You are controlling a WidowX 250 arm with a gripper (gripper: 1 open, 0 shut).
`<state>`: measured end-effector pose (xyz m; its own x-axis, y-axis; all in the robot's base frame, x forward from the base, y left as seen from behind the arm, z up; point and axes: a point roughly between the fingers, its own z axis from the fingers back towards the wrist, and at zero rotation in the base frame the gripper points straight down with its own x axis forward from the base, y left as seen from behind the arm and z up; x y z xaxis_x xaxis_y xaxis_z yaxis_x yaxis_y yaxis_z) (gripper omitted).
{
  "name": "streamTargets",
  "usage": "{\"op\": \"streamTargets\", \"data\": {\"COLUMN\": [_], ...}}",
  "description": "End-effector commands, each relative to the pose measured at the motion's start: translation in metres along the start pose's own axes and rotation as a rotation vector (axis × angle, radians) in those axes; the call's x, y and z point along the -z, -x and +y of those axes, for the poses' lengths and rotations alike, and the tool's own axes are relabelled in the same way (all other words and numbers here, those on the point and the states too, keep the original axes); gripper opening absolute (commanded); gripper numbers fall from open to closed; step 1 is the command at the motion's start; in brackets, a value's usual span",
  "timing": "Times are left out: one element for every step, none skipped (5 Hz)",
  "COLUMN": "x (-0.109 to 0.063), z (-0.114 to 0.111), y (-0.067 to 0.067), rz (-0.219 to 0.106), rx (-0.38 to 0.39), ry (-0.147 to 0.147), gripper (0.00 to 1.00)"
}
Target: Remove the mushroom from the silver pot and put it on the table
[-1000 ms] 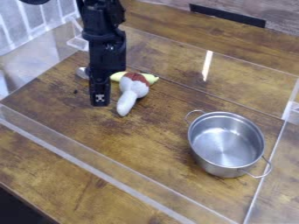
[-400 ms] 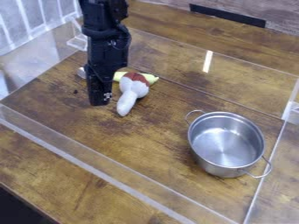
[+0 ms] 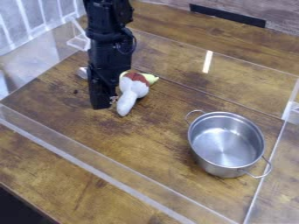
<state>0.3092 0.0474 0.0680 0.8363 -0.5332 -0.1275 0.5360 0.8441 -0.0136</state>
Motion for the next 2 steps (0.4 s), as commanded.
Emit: {"op": "streamTargets", "data": {"x": [-0.038, -0.057], "z": [0.019, 0.028], "y": [0.007, 0.015], "rz": [-0.078, -0.073], "rx": [-0.053, 0.003], "ry": [-0.076, -0.088], "gripper": [0.00, 0.00]}}
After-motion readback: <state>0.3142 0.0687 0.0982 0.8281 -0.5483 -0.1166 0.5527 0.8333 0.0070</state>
